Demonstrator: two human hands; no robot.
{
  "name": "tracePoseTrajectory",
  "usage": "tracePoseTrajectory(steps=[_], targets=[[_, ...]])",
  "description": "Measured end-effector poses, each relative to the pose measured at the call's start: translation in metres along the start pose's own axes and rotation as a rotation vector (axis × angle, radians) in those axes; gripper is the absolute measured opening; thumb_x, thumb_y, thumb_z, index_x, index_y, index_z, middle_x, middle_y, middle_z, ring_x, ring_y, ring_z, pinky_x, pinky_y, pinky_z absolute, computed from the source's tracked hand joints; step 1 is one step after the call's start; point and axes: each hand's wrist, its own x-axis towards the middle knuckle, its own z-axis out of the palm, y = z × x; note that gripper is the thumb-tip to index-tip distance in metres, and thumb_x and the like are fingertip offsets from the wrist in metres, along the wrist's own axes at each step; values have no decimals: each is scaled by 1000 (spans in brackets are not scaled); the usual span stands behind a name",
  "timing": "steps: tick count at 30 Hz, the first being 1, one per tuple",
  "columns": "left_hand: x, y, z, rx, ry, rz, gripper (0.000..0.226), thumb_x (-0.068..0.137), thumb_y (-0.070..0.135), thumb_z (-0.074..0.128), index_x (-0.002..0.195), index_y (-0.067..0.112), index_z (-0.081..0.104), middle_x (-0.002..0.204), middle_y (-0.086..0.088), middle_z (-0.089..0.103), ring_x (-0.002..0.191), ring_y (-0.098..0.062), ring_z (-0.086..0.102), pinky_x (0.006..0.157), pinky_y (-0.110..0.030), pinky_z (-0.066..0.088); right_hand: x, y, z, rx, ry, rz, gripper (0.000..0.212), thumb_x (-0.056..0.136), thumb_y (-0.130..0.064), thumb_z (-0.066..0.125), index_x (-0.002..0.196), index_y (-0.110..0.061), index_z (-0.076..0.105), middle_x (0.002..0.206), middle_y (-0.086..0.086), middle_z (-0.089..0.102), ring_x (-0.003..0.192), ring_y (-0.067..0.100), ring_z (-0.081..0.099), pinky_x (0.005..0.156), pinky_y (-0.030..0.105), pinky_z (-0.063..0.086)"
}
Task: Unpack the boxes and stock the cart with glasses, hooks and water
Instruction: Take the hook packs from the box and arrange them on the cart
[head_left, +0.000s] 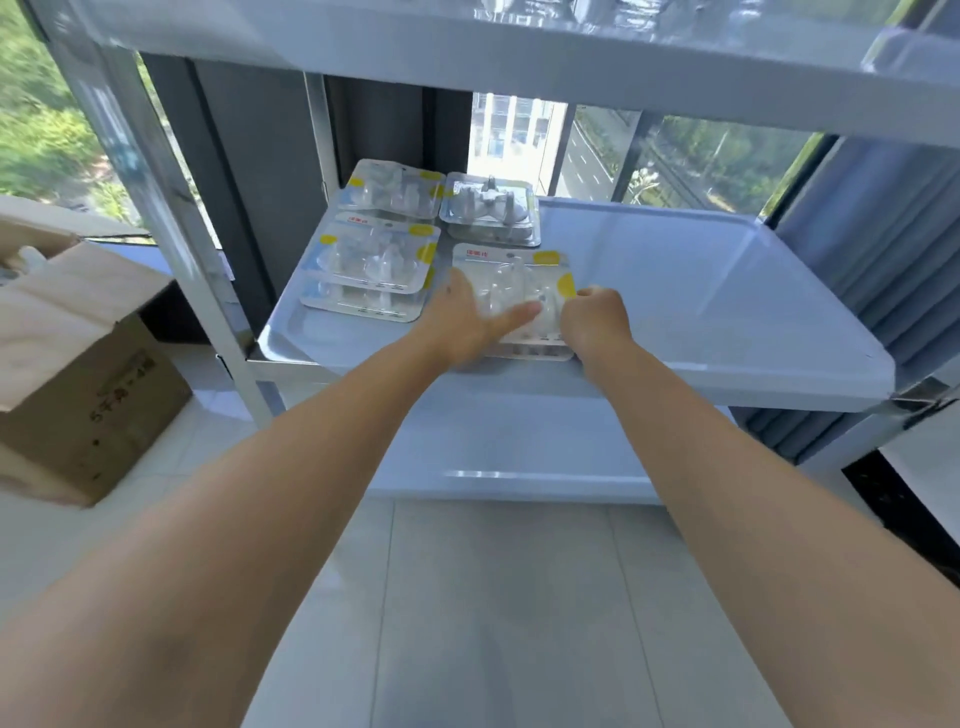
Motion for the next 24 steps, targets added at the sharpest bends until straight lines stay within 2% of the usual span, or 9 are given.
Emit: tracePoseTrajectory(steps=[3,5,9,11,13,15,18,21,24], targets=[[7,-6,-2,248,34,81,102,62,63,74,131,-1,35,137,-15,38,113,-28,46,81,-32,40,5,-3,-3,-14,-95,-89,26,93,-23,41,68,-16,42,67,0,42,61,18,41,55,26,32],[11,-8,-3,336,54,96,99,68,59,72,136,1,30,140,-15,34,119,-29,43,86,-33,38,6,-1,-10,46,-229,-101,22,87,-35,49,82,-15,55,77,2,53,71,20,50,65,29,38],[16,-7,-3,448,23,116,115,67,64,70,146,0,15,150,-16,19,132,-29,34,98,-33,36,15,21,-21,-4,-455,-212,65,55,-59,71,109,-25,61,109,-4,68,104,17,62,94,33,45],[17,-6,-6,493,-23,102,124,63,67,70,147,0,10,153,-15,13,136,-29,30,101,-34,35,16,27,-21,-232,-444,-310,97,54,-57,78,136,-23,41,127,-6,59,117,16,55,97,28,42],[20,-8,-11,561,-72,121,123,63,70,68,146,-2,13,151,-16,16,133,-29,33,98,-34,37,15,25,-17,-350,-398,-361,123,62,-51,81,151,-19,2,146,-2,40,131,20,42,95,23,34],[24,-11,-17,593,-103,144,112,66,70,64,141,-3,23,146,-17,22,127,-30,39,92,-33,38,15,23,-14,-391,-365,-417,118,71,-43,78,151,-19,-6,147,1,37,130,21,40,88,20,31],[27,-12,-23,666,-149,155,86,77,61,61,128,-6,40,147,-23,21,129,-31,38,96,-34,37,16,19,-11,-458,-289,-447,94,75,-35,77,147,-13,20,135,8,47,122,24,45,76,17,28],[28,-3,-26,713,-120,175,41,84,49,61,82,9,52,140,-25,33,119,-29,48,86,-31,41,20,15,-6,-480,-267,-468,88,74,-34,79,143,-13,29,131,11,48,120,25,46,74,17,28],[36,2,-27,748,-92,221,40,86,43,63,97,5,59,129,-22,45,107,-31,54,83,-31,44,28,12,1,-485,-242,-475,89,73,-37,78,144,-13,29,130,11,48,121,26,46,80,21,31]])
